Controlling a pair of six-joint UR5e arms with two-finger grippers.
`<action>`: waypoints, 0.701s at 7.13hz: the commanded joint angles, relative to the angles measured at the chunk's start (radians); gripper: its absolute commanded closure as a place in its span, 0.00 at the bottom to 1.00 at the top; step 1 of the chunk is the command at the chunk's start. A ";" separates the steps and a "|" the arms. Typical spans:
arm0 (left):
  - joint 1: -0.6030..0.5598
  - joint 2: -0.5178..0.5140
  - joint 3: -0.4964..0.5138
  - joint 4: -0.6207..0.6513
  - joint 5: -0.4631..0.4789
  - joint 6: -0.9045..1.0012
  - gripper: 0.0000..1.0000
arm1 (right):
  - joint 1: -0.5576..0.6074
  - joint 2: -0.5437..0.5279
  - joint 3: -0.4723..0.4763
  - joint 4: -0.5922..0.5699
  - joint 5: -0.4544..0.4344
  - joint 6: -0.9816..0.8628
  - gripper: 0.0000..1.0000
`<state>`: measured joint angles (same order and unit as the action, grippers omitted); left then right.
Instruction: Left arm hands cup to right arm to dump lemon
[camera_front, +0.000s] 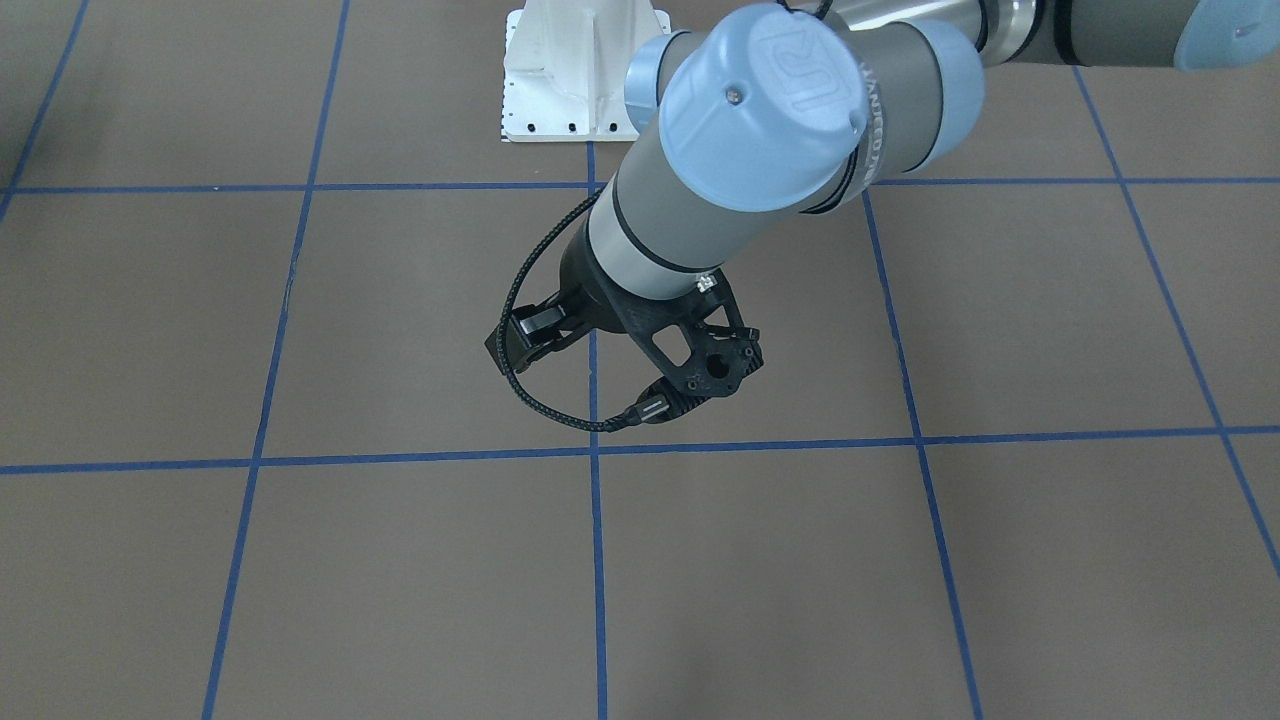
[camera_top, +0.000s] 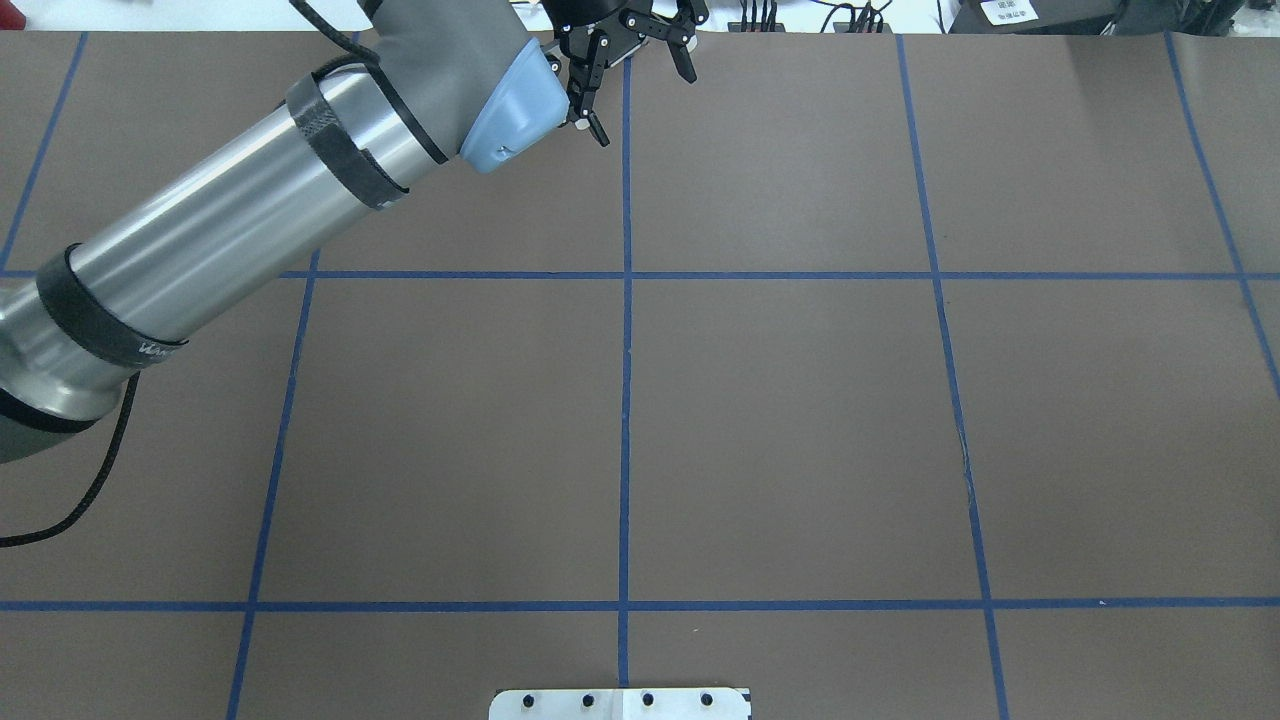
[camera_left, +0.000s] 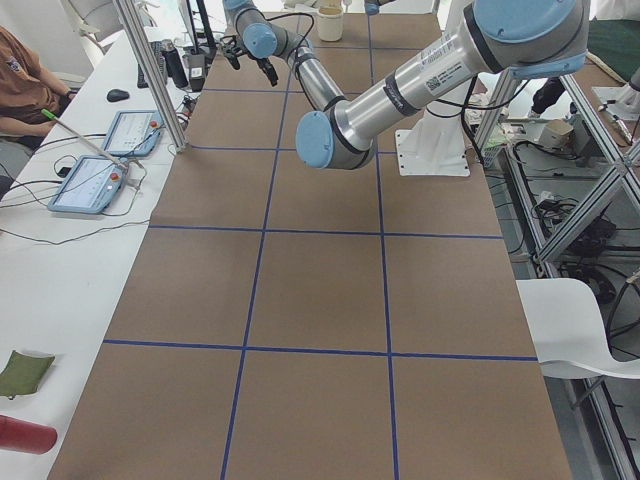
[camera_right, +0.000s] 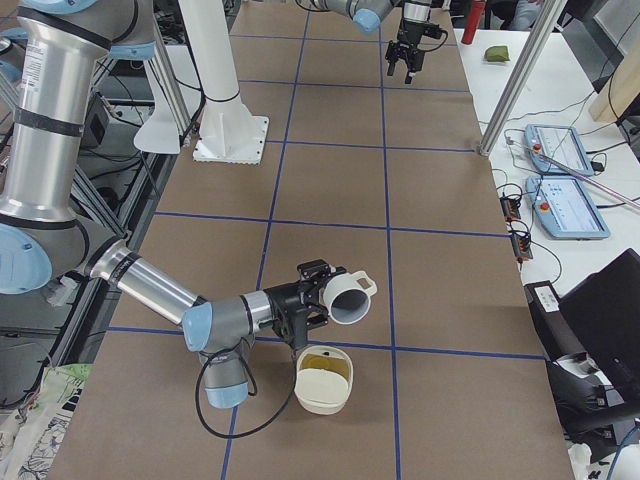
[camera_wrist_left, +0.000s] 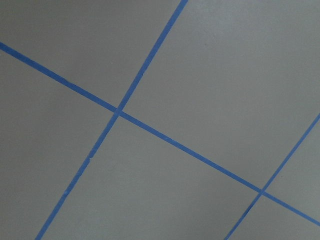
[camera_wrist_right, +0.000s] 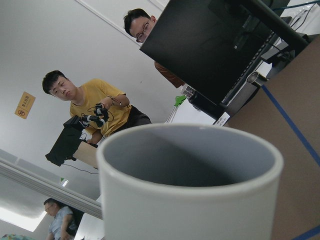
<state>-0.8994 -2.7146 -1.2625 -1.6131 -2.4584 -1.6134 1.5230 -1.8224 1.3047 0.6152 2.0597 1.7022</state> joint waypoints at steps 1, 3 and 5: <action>-0.001 0.004 0.002 -0.002 -0.001 0.001 0.00 | 0.097 0.061 0.199 -0.354 0.127 -0.190 0.86; -0.007 0.004 0.003 0.002 -0.001 0.035 0.00 | 0.100 0.182 0.255 -0.655 0.129 -0.429 0.86; -0.029 0.015 0.005 0.002 -0.001 0.067 0.00 | 0.011 0.354 0.249 -0.915 0.112 -0.623 0.86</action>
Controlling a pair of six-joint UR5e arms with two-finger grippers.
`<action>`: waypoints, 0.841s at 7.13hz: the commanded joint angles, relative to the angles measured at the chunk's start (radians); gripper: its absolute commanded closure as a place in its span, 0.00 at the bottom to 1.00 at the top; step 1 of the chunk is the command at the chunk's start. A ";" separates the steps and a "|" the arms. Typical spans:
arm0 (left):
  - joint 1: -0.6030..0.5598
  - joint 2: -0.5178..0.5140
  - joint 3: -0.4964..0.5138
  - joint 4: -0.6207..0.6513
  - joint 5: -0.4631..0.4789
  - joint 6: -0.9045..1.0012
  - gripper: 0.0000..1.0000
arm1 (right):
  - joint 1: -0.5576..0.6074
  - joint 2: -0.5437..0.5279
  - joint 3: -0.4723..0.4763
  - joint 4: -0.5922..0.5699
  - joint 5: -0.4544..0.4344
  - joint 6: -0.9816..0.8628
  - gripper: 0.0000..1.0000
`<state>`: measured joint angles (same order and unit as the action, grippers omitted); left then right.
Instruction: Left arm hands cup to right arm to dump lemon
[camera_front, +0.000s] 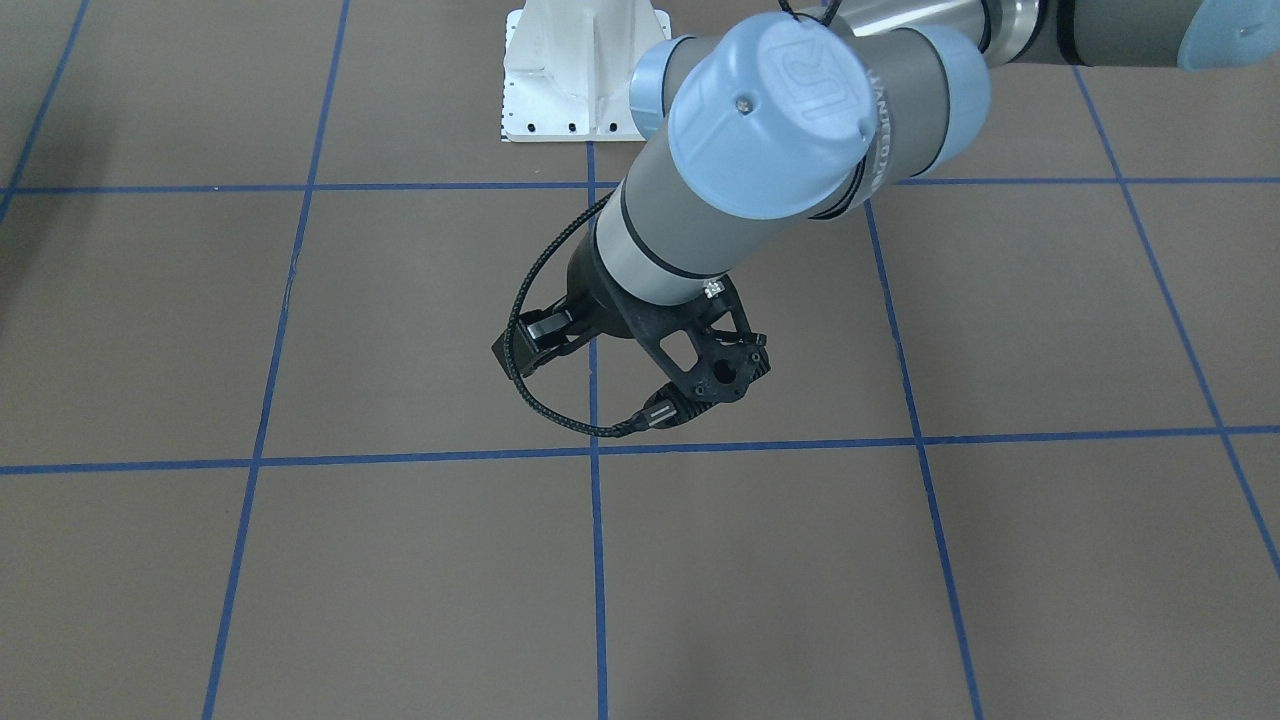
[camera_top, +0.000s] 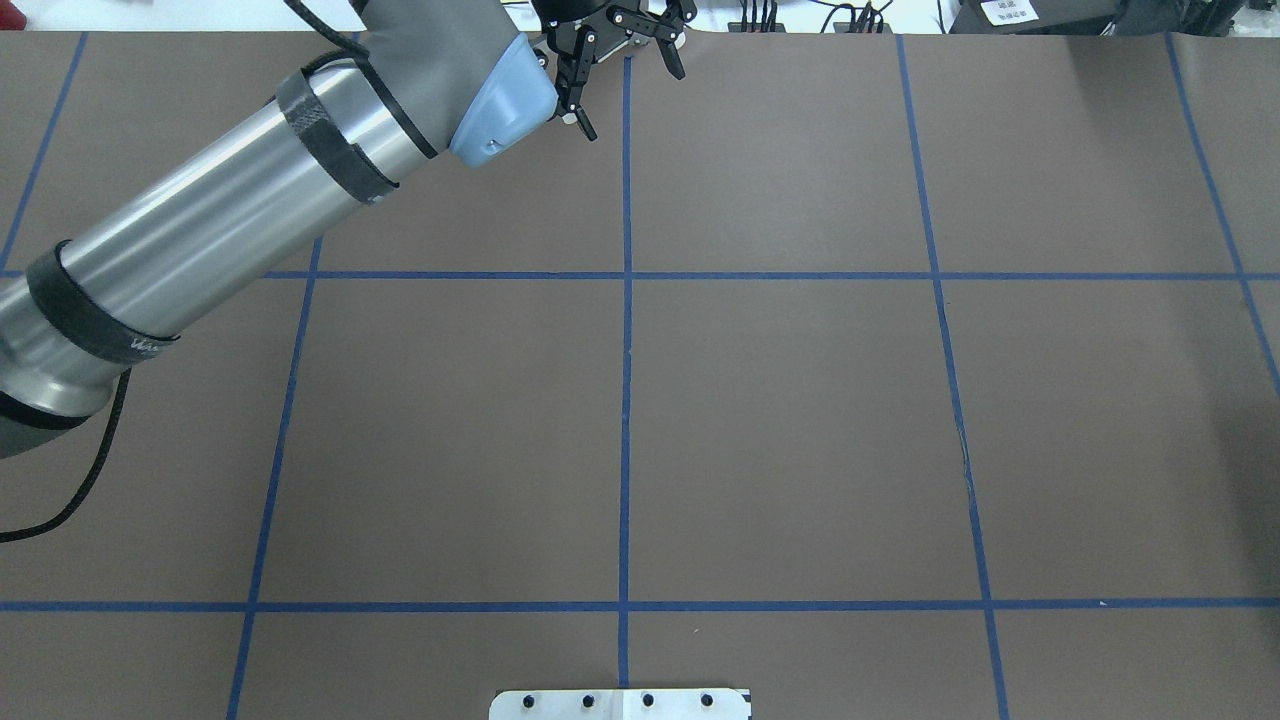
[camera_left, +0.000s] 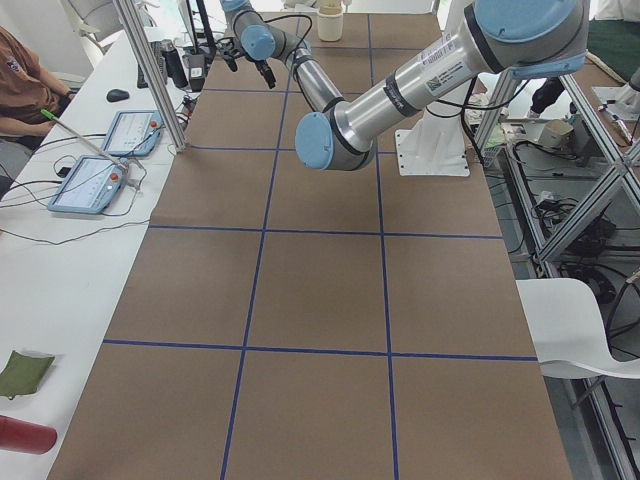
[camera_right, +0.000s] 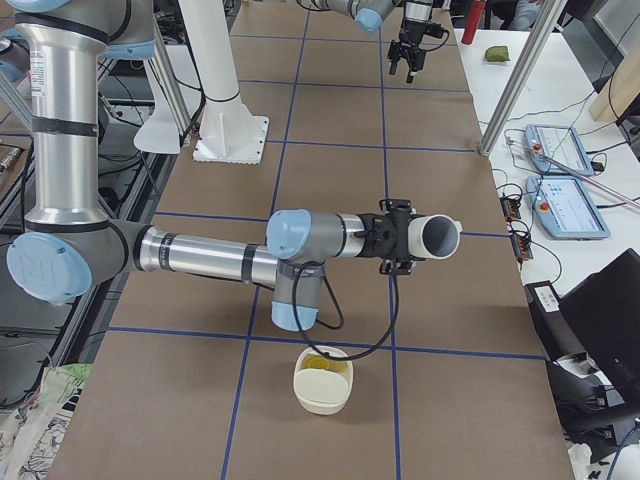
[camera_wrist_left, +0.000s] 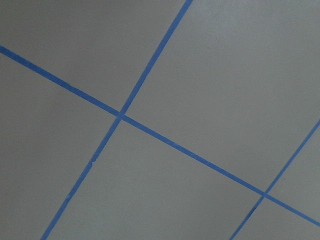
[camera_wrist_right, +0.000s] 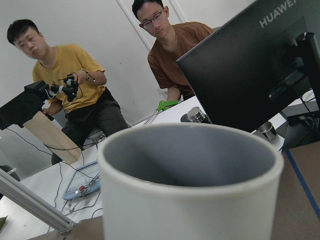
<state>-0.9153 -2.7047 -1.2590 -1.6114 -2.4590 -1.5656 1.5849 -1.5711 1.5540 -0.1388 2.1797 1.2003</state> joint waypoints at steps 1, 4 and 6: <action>-0.028 0.005 0.001 -0.001 0.000 0.024 0.00 | -0.151 0.156 -0.002 -0.253 -0.114 -0.224 0.86; -0.046 0.005 0.021 0.004 -0.002 0.082 0.00 | -0.408 0.278 0.001 -0.448 -0.468 -0.416 0.86; -0.056 0.005 0.029 0.004 -0.002 0.107 0.00 | -0.645 0.351 -0.006 -0.565 -0.815 -0.494 0.86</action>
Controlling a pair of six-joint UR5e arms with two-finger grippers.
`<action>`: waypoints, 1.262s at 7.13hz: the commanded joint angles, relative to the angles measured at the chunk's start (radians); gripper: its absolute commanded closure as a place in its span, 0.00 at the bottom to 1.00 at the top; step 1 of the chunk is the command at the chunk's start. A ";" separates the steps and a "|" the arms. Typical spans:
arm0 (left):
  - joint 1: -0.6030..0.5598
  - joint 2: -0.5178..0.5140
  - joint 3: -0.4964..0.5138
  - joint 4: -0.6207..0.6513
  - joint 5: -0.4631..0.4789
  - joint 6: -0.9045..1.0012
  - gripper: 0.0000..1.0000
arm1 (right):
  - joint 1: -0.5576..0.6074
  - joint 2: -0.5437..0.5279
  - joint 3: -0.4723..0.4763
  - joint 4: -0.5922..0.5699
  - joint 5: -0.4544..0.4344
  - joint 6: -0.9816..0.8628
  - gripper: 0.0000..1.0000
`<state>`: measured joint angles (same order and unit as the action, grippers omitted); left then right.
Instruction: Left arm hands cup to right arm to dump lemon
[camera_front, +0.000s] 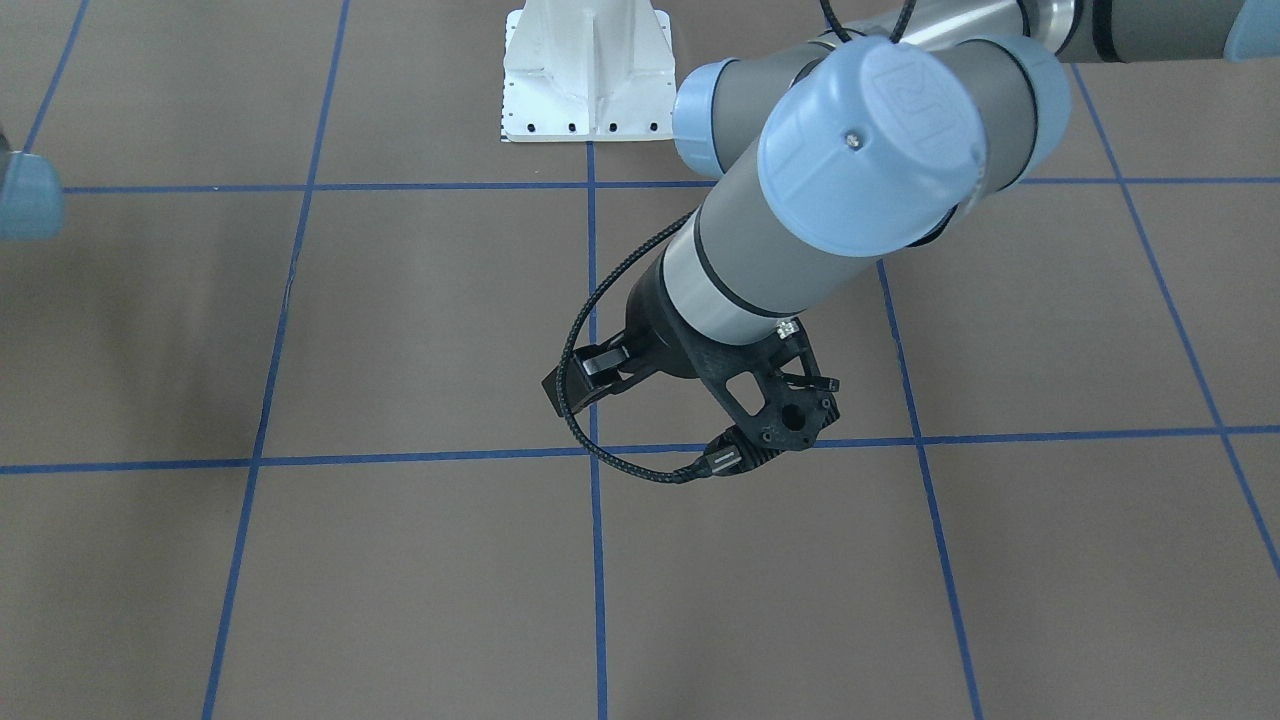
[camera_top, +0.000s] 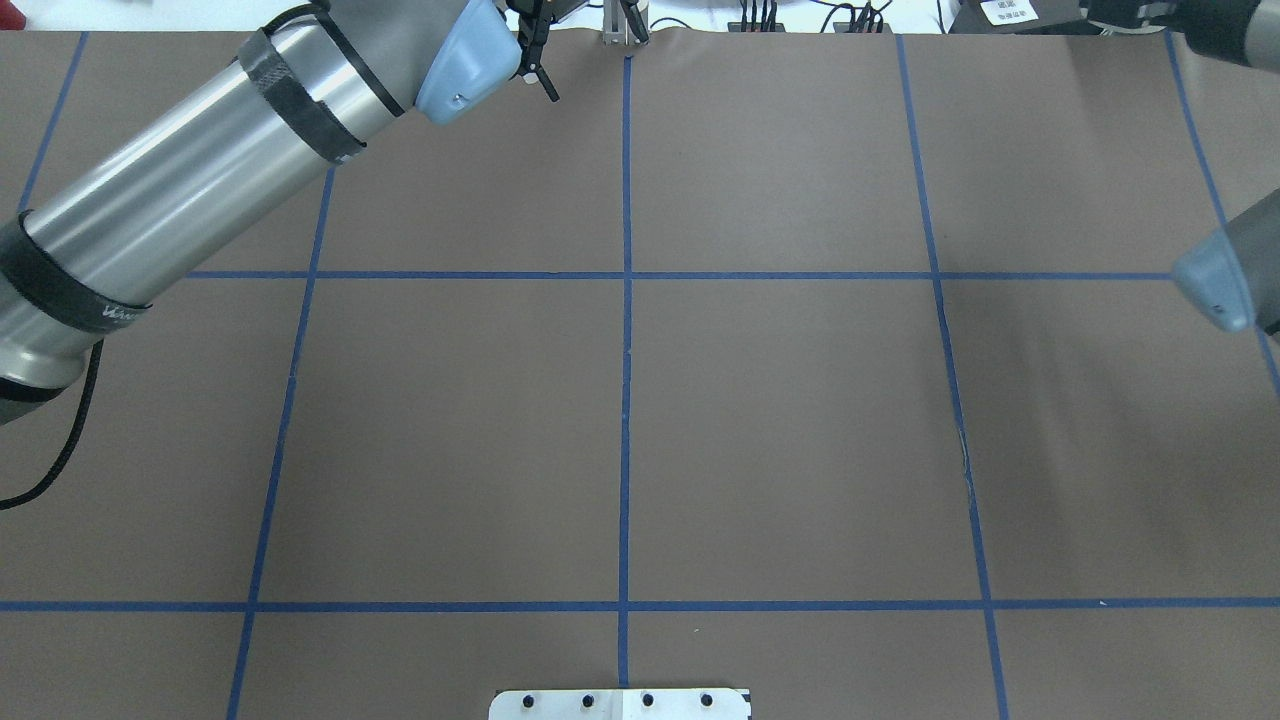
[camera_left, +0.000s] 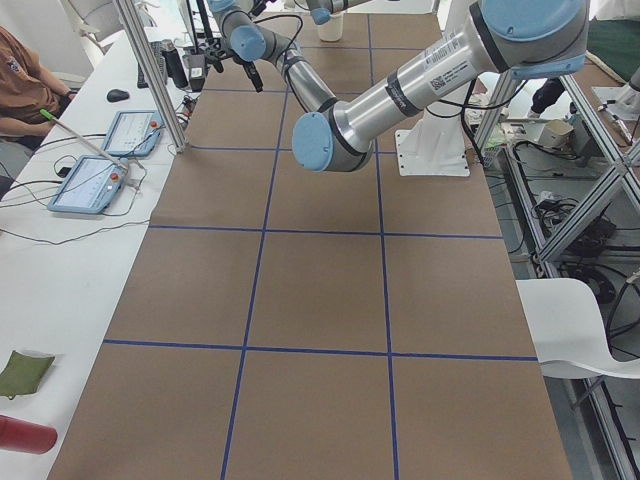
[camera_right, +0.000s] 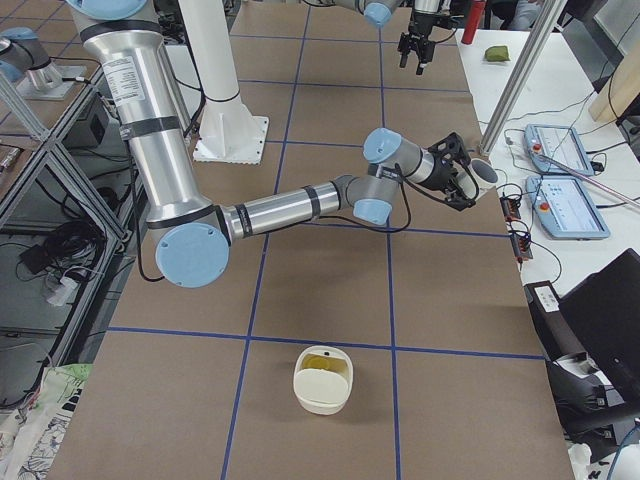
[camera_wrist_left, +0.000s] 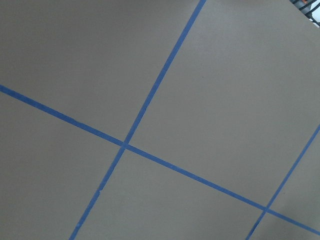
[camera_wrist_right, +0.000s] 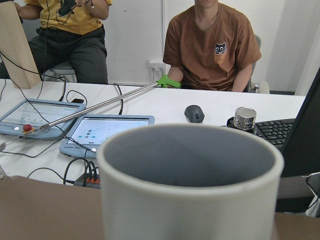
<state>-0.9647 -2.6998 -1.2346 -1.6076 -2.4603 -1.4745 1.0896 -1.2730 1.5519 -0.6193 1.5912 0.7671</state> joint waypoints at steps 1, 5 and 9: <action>-0.008 0.001 0.006 0.000 0.001 0.016 0.00 | -0.251 0.102 -0.003 -0.159 -0.355 -0.065 0.86; 0.003 0.009 0.004 -0.017 -0.002 0.023 0.00 | -0.486 0.173 0.046 -0.246 -0.632 -0.057 0.85; 0.009 0.015 0.004 -0.070 -0.002 0.065 0.00 | -0.658 0.202 0.048 -0.250 -0.812 -0.060 0.85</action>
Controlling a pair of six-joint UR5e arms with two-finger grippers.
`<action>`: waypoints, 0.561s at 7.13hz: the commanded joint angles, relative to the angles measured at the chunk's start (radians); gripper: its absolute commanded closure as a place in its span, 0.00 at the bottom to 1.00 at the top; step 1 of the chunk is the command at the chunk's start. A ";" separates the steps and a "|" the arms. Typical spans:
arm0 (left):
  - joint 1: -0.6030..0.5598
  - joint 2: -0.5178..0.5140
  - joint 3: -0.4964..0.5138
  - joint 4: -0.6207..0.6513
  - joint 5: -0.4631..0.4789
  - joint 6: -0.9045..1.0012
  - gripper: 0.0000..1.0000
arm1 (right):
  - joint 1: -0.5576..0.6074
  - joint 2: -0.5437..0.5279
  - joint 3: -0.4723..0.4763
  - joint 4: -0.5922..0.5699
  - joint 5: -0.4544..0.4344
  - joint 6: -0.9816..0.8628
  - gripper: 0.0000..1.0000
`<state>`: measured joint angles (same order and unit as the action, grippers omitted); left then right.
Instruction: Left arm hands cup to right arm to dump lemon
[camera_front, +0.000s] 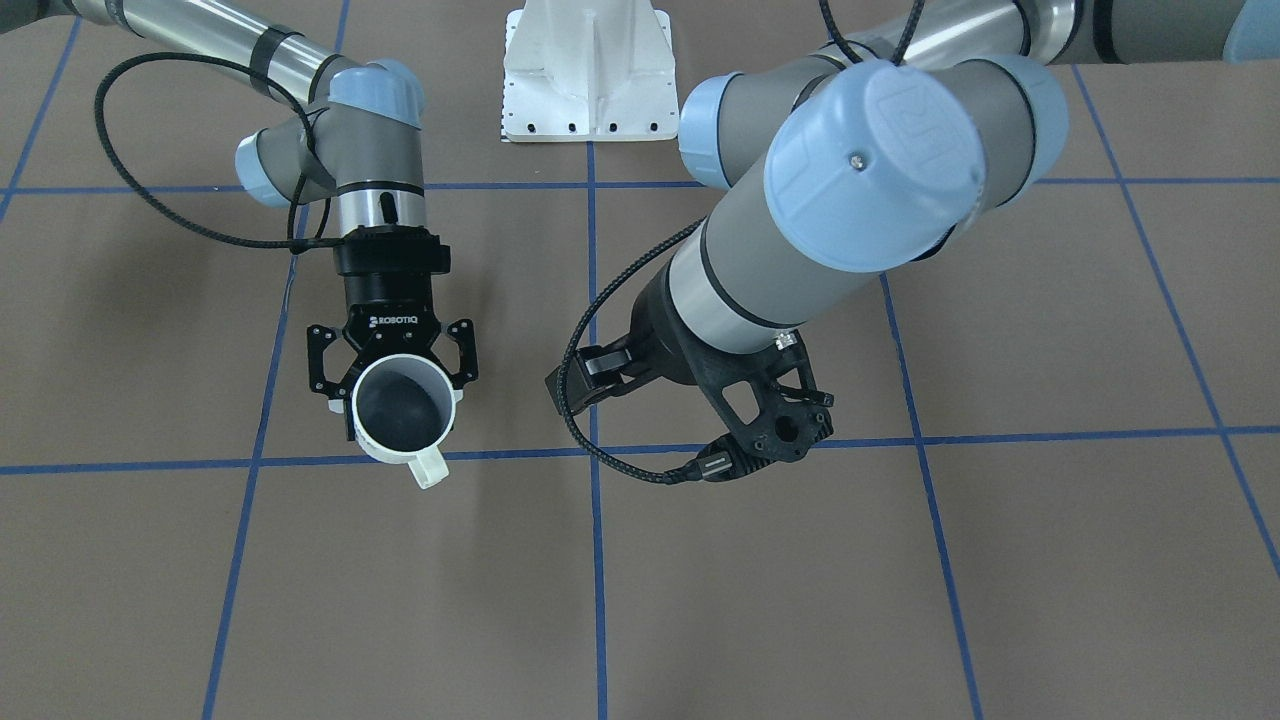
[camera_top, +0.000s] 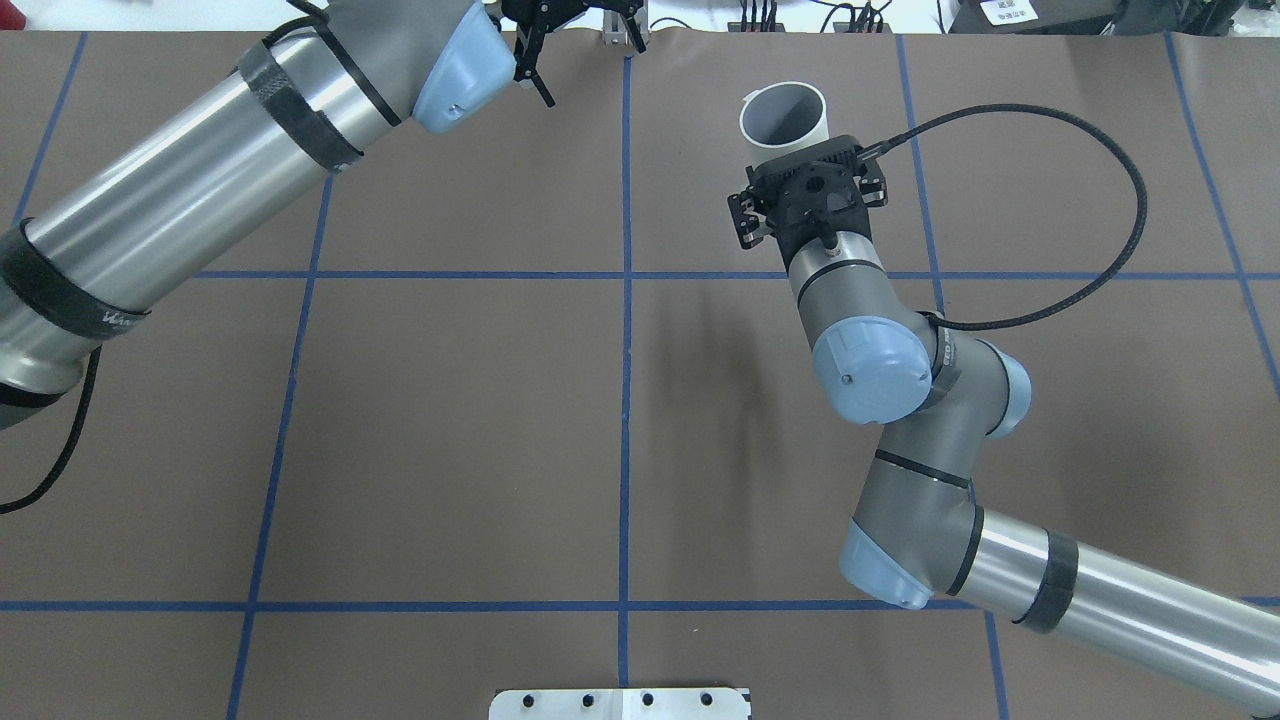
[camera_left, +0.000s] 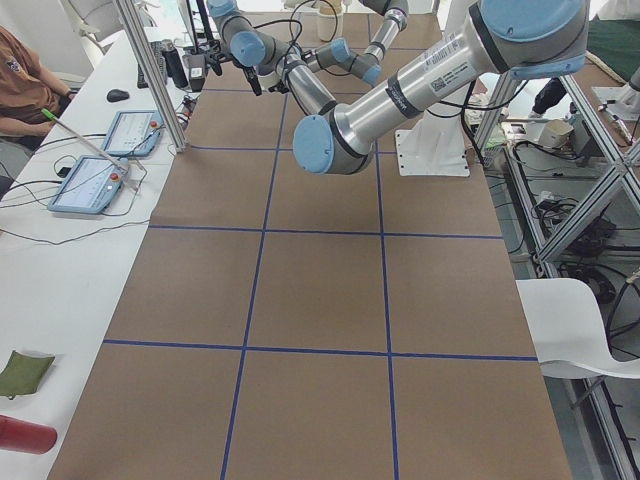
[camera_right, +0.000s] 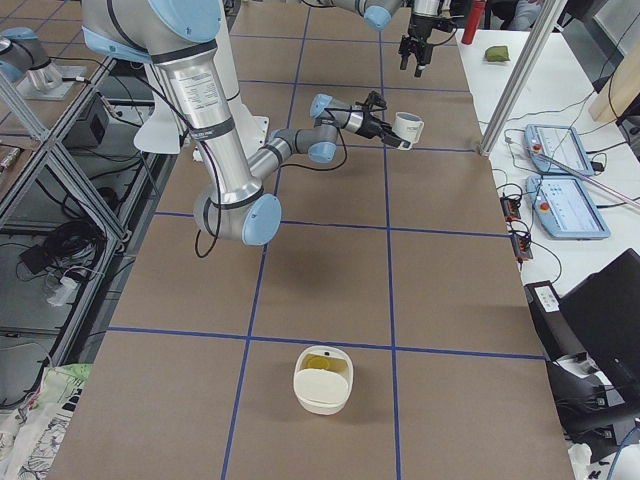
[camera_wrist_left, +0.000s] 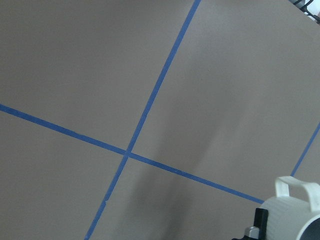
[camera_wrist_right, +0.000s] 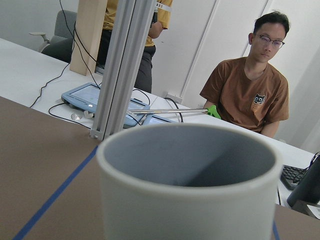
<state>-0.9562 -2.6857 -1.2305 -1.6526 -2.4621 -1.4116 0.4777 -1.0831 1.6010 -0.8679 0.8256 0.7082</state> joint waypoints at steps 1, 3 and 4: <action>0.001 0.016 -0.001 -0.059 0.000 0.000 0.00 | -0.068 0.026 0.000 -0.020 -0.066 0.001 0.85; 0.014 0.023 -0.003 -0.081 0.000 0.000 0.00 | -0.088 0.041 0.000 -0.022 -0.080 0.001 0.85; 0.033 0.024 -0.003 -0.084 0.002 -0.003 0.00 | -0.094 0.078 -0.003 -0.048 -0.082 0.004 0.85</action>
<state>-0.9417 -2.6640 -1.2332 -1.7271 -2.4617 -1.4119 0.3931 -1.0365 1.6001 -0.8947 0.7490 0.7093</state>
